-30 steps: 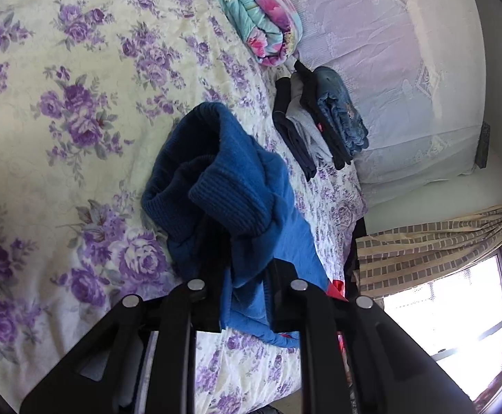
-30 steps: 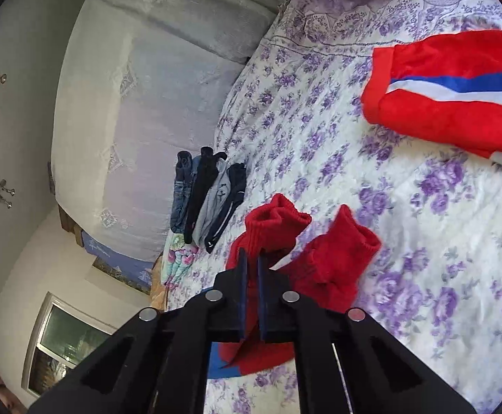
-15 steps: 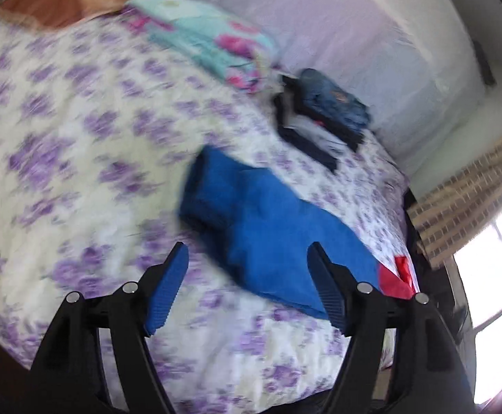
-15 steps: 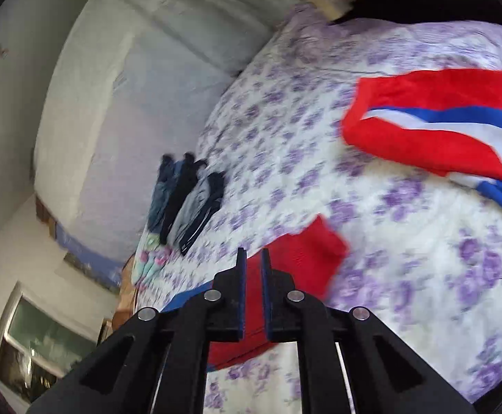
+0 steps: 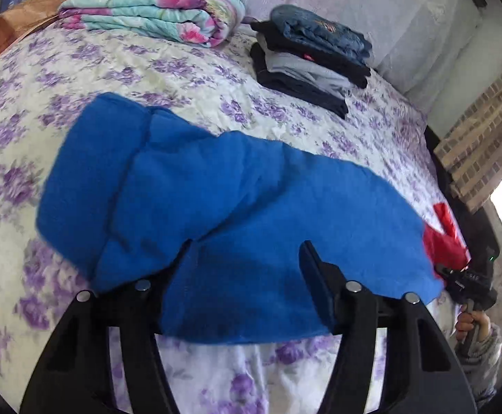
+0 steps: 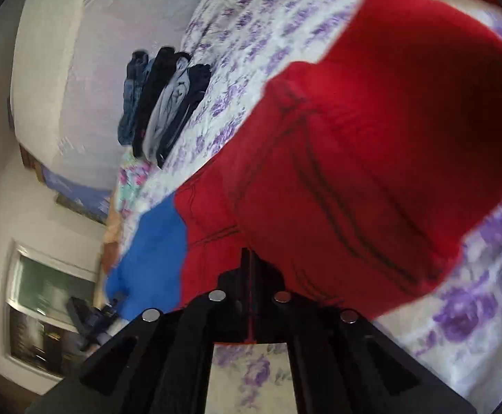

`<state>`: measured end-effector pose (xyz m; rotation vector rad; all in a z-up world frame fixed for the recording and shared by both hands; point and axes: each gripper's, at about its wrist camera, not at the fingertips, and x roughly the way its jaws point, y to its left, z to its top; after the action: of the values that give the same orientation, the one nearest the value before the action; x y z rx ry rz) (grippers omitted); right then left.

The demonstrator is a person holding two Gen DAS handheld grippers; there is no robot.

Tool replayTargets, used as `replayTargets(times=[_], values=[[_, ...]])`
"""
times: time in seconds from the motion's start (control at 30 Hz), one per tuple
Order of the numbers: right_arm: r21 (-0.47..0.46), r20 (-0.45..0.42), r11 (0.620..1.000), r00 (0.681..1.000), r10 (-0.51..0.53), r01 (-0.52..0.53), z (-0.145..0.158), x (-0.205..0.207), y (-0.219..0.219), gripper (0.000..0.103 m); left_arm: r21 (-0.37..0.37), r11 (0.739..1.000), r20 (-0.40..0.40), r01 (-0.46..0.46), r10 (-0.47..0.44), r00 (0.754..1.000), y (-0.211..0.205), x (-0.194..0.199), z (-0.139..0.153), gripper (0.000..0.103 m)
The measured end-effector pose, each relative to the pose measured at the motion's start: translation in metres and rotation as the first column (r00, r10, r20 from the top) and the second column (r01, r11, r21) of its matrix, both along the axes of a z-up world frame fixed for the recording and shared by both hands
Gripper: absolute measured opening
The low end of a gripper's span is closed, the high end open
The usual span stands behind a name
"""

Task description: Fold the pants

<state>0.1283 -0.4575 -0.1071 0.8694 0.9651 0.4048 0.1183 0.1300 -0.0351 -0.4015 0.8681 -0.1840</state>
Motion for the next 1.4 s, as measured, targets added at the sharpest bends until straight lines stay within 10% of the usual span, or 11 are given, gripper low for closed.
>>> replayTargets(times=[0.17, 0.27, 0.4, 0.57, 0.67, 0.8, 0.9, 1.1, 1.3, 1.4], values=[[-0.207, 0.195, 0.974, 0.972, 0.13, -0.089, 0.067, -0.008, 0.054, 0.059, 0.037, 0.999, 0.167, 0.03, -0.035, 0.985, -0.022, -0.03, 0.031, 0.081], [-0.284, 0.256, 0.929, 0.914, 0.314, -0.239, 0.086, -0.004, 0.122, 0.064, 0.141, 0.987, 0.216, -0.075, 0.043, 0.976, -0.024, -0.023, 0.036, 0.083], [-0.354, 0.165, 0.811, 0.822, 0.545, -0.466, 0.061, -0.001, 0.212, 0.071, 0.067, 0.992, 0.171, -0.105, 0.092, 0.981, 0.002, 0.006, 0.034, 0.083], [-0.419, 0.116, 0.741, 0.779, 0.617, -0.524, 0.039, -0.003, 0.229, 0.076, 0.279, 0.959, 0.143, -0.055, 0.015, 0.99, -0.015, 0.031, 0.011, 0.085], [-0.347, 0.089, 0.761, 0.789, 0.608, -0.548, 0.052, 0.006, 0.215, 0.076, 0.299, 0.954, 0.14, -0.028, -0.015, 0.99, -0.031, 0.011, 0.018, 0.091], [-0.217, 0.17, 0.826, 0.813, 0.557, -0.52, 0.076, 0.023, 0.193, 0.078, 0.106, 0.994, 0.217, 0.033, -0.055, 0.975, -0.03, -0.019, 0.038, 0.093], [-0.109, 0.228, 0.862, 0.831, 0.507, -0.496, 0.087, 0.044, 0.193, 0.081, 0.236, 0.972, 0.105, 0.003, -0.029, 0.994, -0.031, -0.006, 0.016, 0.097], [-0.191, -0.003, 0.768, 0.783, 0.622, -0.611, 0.033, 0.073, 0.239, 0.089, 0.244, 0.97, 0.07, 0.006, -0.024, 0.997, -0.033, -0.009, 0.009, 0.096], [0.054, 0.162, 0.807, 0.802, 0.574, -0.588, 0.092, 0.118, 0.21, 0.089, 0.043, 0.978, 0.145, 0.205, -0.209, 0.967, -0.082, 0.011, 0.032, 0.097], [0.107, 0.146, 0.759, 0.765, 0.627, -0.643, 0.099, 0.167, 0.217, 0.091, 0.003, 0.952, 0.105, 0.308, -0.306, 0.946, -0.12, 0.034, 0.018, 0.097]])
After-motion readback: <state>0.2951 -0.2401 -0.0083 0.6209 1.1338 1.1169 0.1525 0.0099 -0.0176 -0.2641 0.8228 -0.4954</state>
